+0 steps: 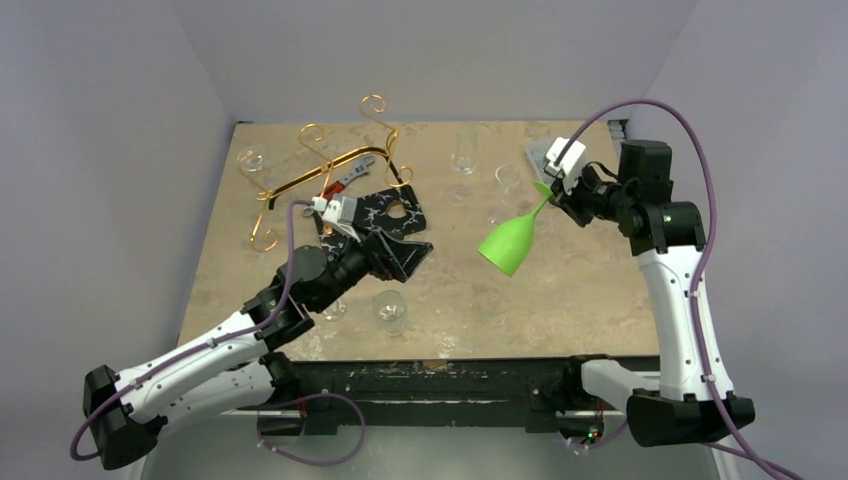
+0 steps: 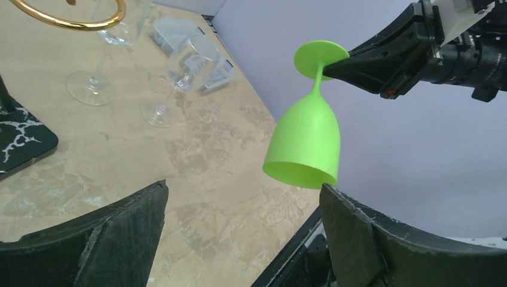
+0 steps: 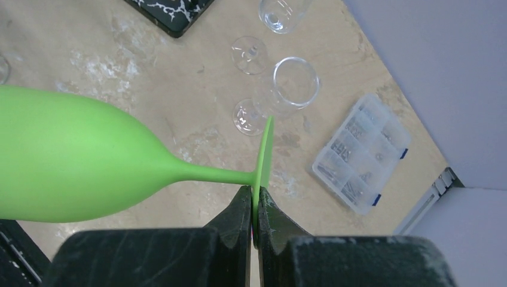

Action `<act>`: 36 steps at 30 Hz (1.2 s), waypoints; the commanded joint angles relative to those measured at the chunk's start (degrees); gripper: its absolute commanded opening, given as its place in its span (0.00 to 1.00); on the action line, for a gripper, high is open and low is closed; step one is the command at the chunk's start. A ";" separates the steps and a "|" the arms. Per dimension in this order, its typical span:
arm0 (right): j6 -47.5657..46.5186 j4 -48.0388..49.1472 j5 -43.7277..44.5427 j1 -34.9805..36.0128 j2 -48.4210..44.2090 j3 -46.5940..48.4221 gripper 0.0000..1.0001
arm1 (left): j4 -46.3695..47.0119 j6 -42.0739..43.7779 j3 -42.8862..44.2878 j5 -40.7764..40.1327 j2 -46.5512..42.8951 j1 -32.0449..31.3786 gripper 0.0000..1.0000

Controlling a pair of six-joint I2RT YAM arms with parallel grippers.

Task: Place the wine glass upside down on the wine glass rack
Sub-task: Turn the wine glass upside down at the wine rack.

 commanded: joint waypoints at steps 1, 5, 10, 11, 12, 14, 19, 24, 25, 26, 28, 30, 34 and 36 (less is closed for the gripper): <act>-9.74 -4.46 2.15 -0.33 0.11 2.36 0.00 | 3.77 -3.52 0.00 6.96 0.40 1.79 0.95; -15.91 -7.18 0.64 -0.27 0.28 2.75 0.00 | 6.17 -5.63 -0.65 9.26 1.27 3.31 0.98; -27.26 -13.92 -0.60 -0.26 1.01 4.15 0.00 | 7.49 -7.07 -0.70 11.65 2.26 4.62 1.00; -29.11 -14.83 -0.57 -0.19 0.94 4.25 0.00 | 8.29 -7.77 -0.90 11.94 2.56 4.74 1.00; -31.03 -15.66 -0.52 -0.17 0.90 4.28 0.00 | 9.23 -8.47 -1.08 12.40 3.21 4.83 1.00; -34.32 -16.93 -0.74 -0.19 0.90 4.00 0.00 | 11.40 -10.29 -1.24 13.45 4.59 5.00 1.00; -40.81 -17.65 -1.51 -0.21 0.71 2.94 0.00 | 19.41 -16.66 -0.41 17.31 10.43 5.38 1.00; -43.72 -12.27 -3.46 -0.13 -1.74 -0.03 0.00 | 25.44 -25.08 2.62 19.96 18.69 5.37 0.98; -44.42 -12.00 -4.23 -0.13 -1.82 -0.18 0.00 | 26.57 -27.17 3.21 20.18 20.40 5.38 0.98; -43.81 -11.31 -5.03 -0.15 -1.83 -0.38 0.00 | 27.80 -29.09 3.79 20.46 22.00 5.38 0.97; -43.05 -10.39 -6.32 -0.17 -1.93 -0.94 0.00 | 30.24 -33.35 4.78 21.43 25.14 5.38 0.97; -43.17 -9.91 -7.05 -0.16 -2.14 -1.51 0.00 | 32.68 -36.56 5.75 22.23 28.21 5.38 0.96; -43.82 -9.57 -7.81 -0.20 -2.66 -2.49 0.00 | 34.79 -41.26 8.09 22.12 31.51 5.25 0.96; -44.28 -9.38 -8.32 -0.24 -2.94 -2.89 0.00 | 33.44 -43.23 9.22 20.93 32.17 5.00 0.96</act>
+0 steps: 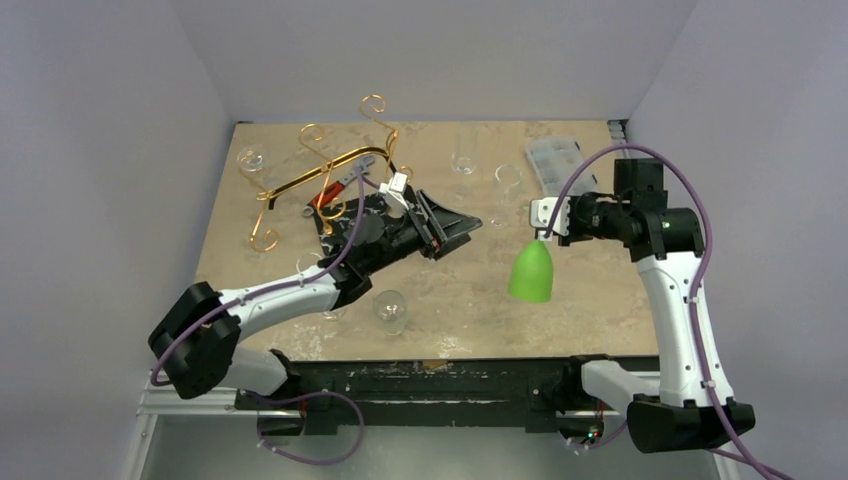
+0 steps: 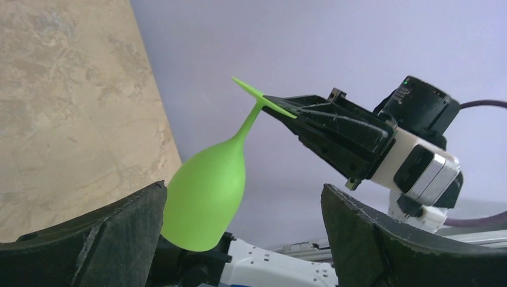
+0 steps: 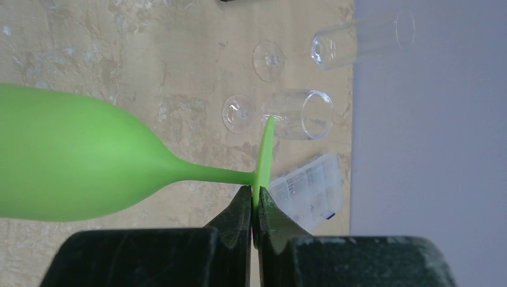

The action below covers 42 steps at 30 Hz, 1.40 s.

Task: Place the wine glass upside down on the wine glass rack
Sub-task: Turn the wine glass upside down at the wine rack.

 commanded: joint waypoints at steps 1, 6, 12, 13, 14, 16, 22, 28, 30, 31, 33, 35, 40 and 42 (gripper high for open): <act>-2.25 2.34 -3.22 -0.26 -1.44 -0.85 0.00 | 4.42 -7.52 5.05 -0.92 0.76 -0.23 0.96; -7.16 1.87 -4.33 -0.17 -2.56 -0.98 0.00 | -1.29 -10.19 8.68 -4.03 0.90 -0.86 0.91; -19.59 7.86 -6.13 -0.17 -11.59 -6.89 0.00 | -5.60 -12.85 10.62 -6.98 0.73 -1.68 0.85; -21.87 8.22 -7.02 -0.16 -12.74 -7.86 0.00 | -5.93 -12.82 10.91 -6.99 0.73 -1.96 0.85; -24.71 7.95 -7.74 -0.17 -13.57 -8.66 0.00 | -6.31 -12.61 11.14 -7.03 0.83 -2.28 0.84; -27.99 8.99 -9.84 -0.17 -15.07 -10.74 0.00 | -6.88 -12.26 11.49 -6.71 0.94 -2.72 0.82; -34.20 14.42 -13.58 -0.17 -18.79 -17.32 0.00 | -6.77 -11.48 12.71 -4.82 1.78 -3.81 0.76; -35.95 20.05 -16.18 -0.16 -21.15 -21.35 0.00 | -4.66 -12.08 13.40 -3.23 3.87 -5.10 0.67; -35.71 22.36 -16.72 -0.17 -21.88 -22.60 0.00 | -4.52 -12.34 13.48 -3.07 4.49 -5.46 0.65; -35.98 23.04 -17.13 -0.17 -22.11 -23.05 0.00 | -4.43 -12.35 13.48 -3.07 4.92 -5.59 0.65; -37.52 23.73 -18.02 -0.13 -22.50 -23.88 0.00 | -3.75 -12.56 13.57 -2.87 5.55 -5.70 0.63; -38.53 24.20 -18.78 -0.15 -22.71 -24.57 0.00 | -3.23 -12.63 14.15 -2.35 6.26 -5.79 0.61; -41.99 23.78 -20.01 -0.17 -22.89 -26.29 0.00 | -1.89 -12.37 15.56 -1.37 7.64 -6.45 0.52; -45.06 22.91 -20.43 -0.17 -23.14 -27.37 0.00 | -0.52 -12.35 15.76 -0.82 8.23 -6.59 0.44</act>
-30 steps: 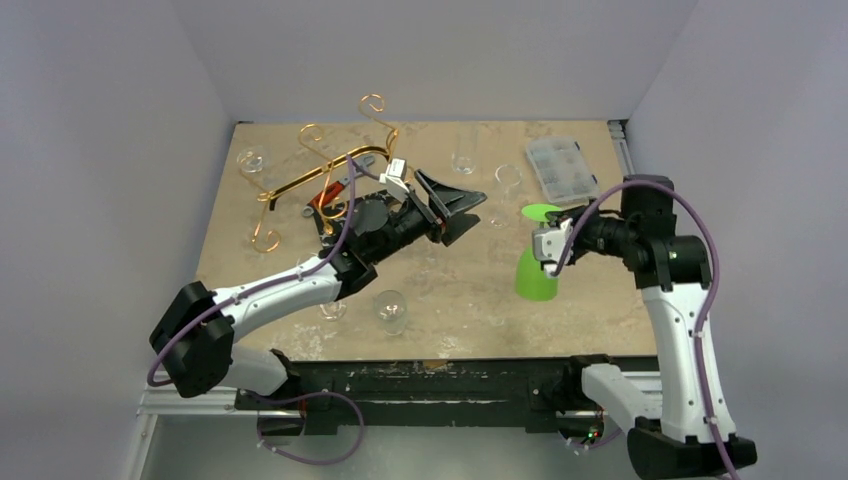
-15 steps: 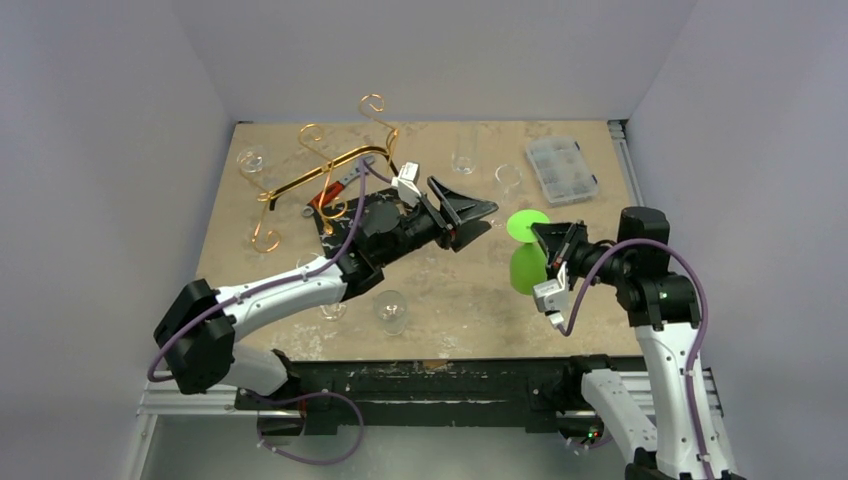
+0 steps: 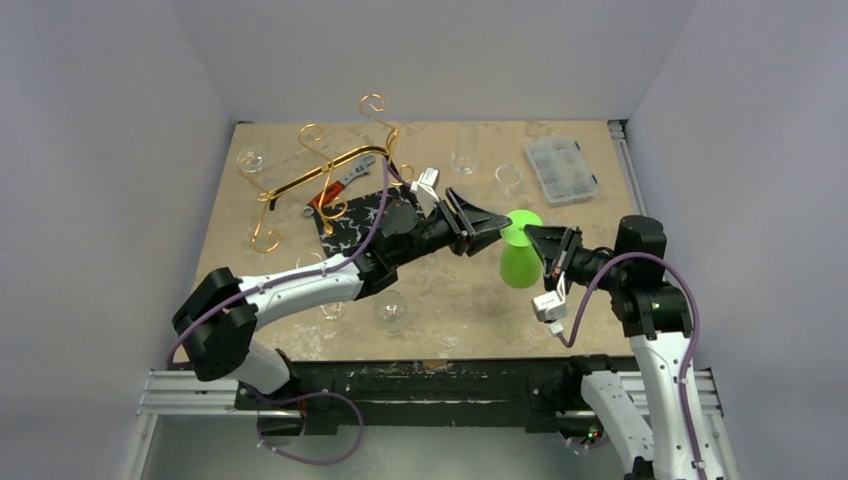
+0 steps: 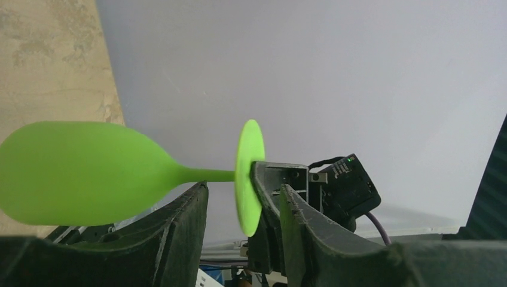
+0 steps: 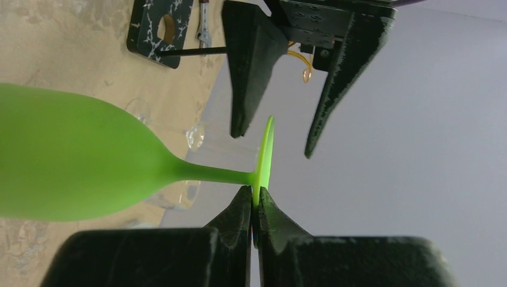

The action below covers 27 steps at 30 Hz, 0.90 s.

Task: Place the wine glass upside down on the wine glass rack
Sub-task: Turn the wine glass upside down at the wine rack.

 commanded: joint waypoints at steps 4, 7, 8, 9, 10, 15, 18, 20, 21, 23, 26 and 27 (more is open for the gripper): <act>-12.52 0.73 -3.78 -0.19 -0.75 -2.85 0.00 | 6.95 -0.22 3.14 2.71 1.05 -0.64 0.30; -13.49 0.46 -4.18 -0.18 -0.84 -3.14 0.00 | 7.43 -0.22 3.35 3.11 1.40 -0.67 0.25; -14.05 0.08 -4.41 -0.12 -0.83 -3.12 0.00 | 7.60 -0.22 3.44 3.26 1.44 -0.62 0.24; -14.88 -0.35 -4.59 -0.14 -0.89 -3.18 0.00 | 7.85 -0.22 3.55 3.57 1.58 -0.66 0.22; -15.50 -0.71 -4.85 -0.20 -0.93 -3.19 0.00 | 8.00 -0.22 3.72 3.81 1.81 -0.67 0.21; -19.04 -2.67 -6.01 -0.15 -1.09 -3.46 0.00 | 9.45 -0.50 3.70 4.68 2.38 -0.60 0.00; -20.04 -4.07 -6.24 -0.13 -1.21 -3.25 0.02 | 10.90 -0.20 3.24 5.04 2.03 -0.58 0.00; -20.32 -5.69 -6.52 -0.19 -1.50 -2.72 0.17 | 11.48 0.74 2.29 4.81 1.10 -0.48 0.00; -20.54 -6.67 -6.70 -0.24 -1.69 -2.38 0.26 | 11.30 1.52 1.67 4.52 0.26 -0.35 0.00; -20.91 -9.13 -6.97 -0.23 -2.22 -1.65 0.40 | 9.96 3.87 0.10 3.91 -1.85 -0.23 0.00; -21.93 -14.23 -6.53 -0.28 -3.21 -0.50 0.54 | 8.73 6.60 -3.36 2.34 -5.61 -0.16 0.00; -22.01 -15.79 -6.37 -0.25 -3.62 -0.19 0.57 | 8.66 7.22 -5.21 2.00 -7.16 0.04 0.00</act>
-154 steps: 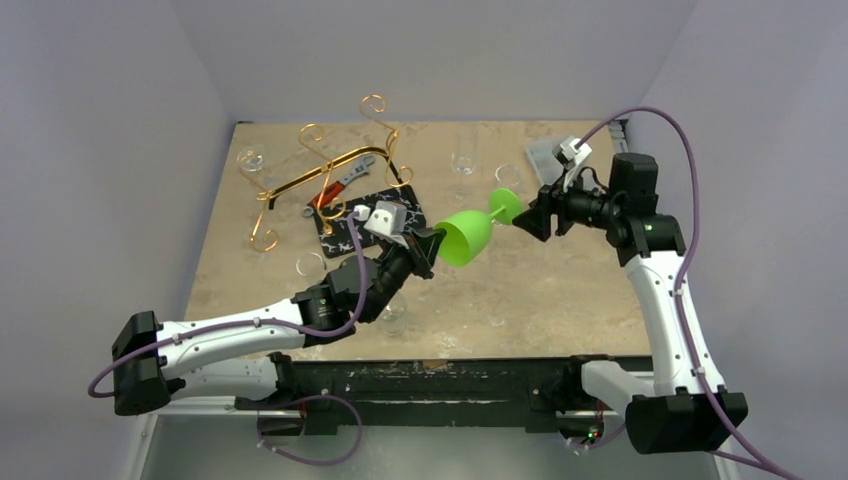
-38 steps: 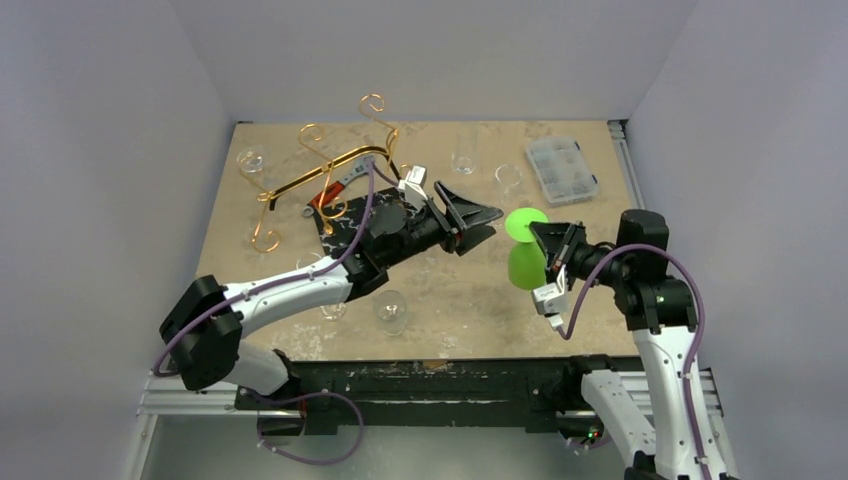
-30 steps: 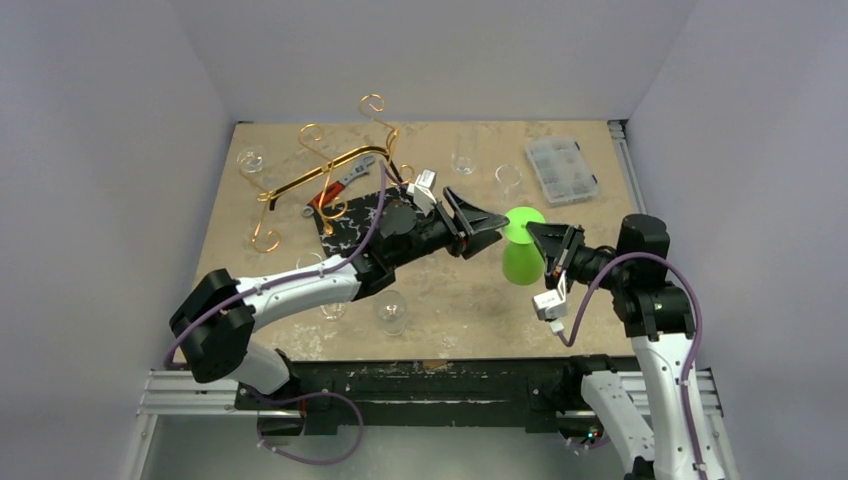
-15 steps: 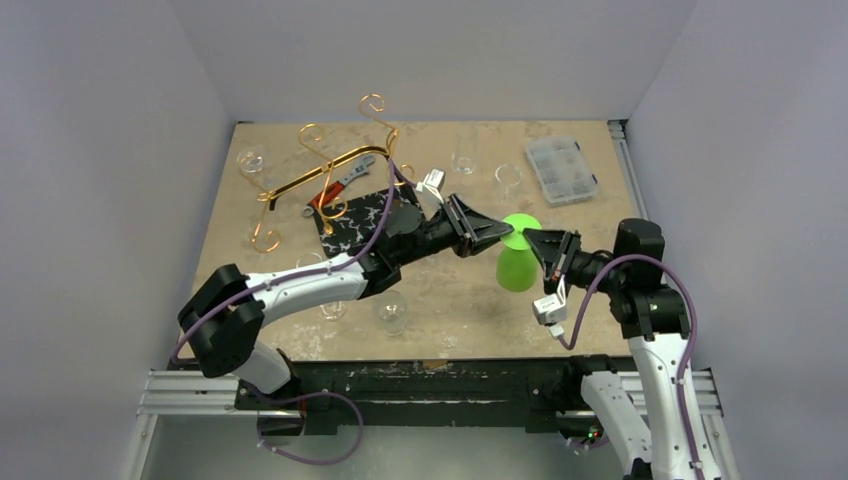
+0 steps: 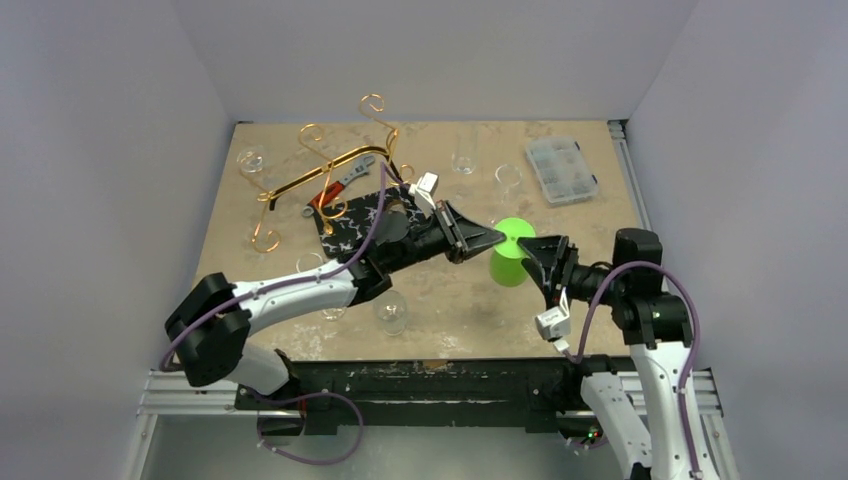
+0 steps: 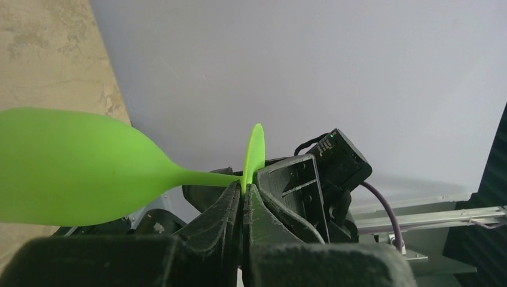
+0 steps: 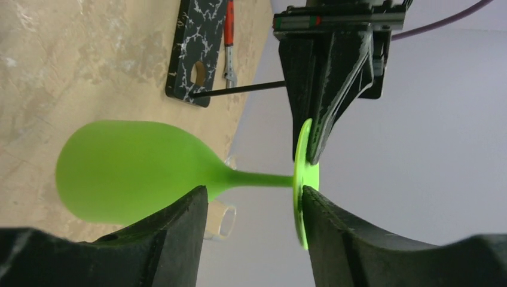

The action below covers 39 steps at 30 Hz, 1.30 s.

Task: Place the wine glass upside down on the wine glass rack
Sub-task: Turn the wine glass upside down at the wine rack.

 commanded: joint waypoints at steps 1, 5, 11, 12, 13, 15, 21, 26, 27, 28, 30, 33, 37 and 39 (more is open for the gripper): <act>-21.93 -10.33 -1.19 0.17 -1.95 2.59 0.59 | 4.51 4.91 -5.06 -1.68 -8.32 0.52 0.00; -14.28 -11.83 -0.78 0.11 -4.32 3.23 0.65 | 4.97 6.25 -9.78 -1.52 -11.41 1.69 0.00; 16.28 -3.50 3.49 0.18 -5.32 5.17 0.74 | 3.87 10.16 -12.19 0.03 -14.99 3.62 0.00; 22.77 -0.94 4.56 0.16 -5.45 5.10 0.75 | 3.38 11.06 -12.41 0.19 -15.70 3.96 0.00; 30.05 2.93 5.58 0.17 -5.66 4.86 0.77 | 2.95 11.93 -12.74 0.38 -16.46 4.29 0.00; 45.05 8.85 7.59 0.16 -5.39 4.74 0.79 | 2.06 13.16 -13.52 0.89 -18.04 5.35 0.00; 67.91 6.47 8.83 0.17 3.79 10.07 0.81 | -0.88 16.48 -13.80 3.33 -21.70 8.00 0.00; 79.31 4.97 8.87 0.11 7.04 9.55 0.84 | -3.23 18.00 -13.71 4.87 -24.21 9.86 0.00; 82.04 4.45 9.20 0.12 7.44 9.57 0.84 | -3.68 18.13 -13.72 5.08 -24.67 10.25 0.00; 83.27 3.82 9.58 0.16 8.44 9.86 0.85 | -4.01 18.30 -13.80 5.21 -25.00 10.57 0.00; 85.16 0.32 10.74 0.11 11.43 11.54 0.84 | -4.38 18.60 -13.60 5.90 -25.55 11.26 0.00; 86.85 -4.33 11.78 0.13 17.09 15.10 0.84 | -5.13 19.13 -12.98 7.14 -26.19 11.92 0.00; 86.64 -7.46 10.39 0.13 22.69 18.65 0.84 | -6.53 20.28 -12.20 7.97 -27.48 12.49 0.00; 85.88 -6.72 8.96 0.18 23.82 18.60 0.84 | -7.09 21.12 -11.91 8.28 -28.34 12.75 0.00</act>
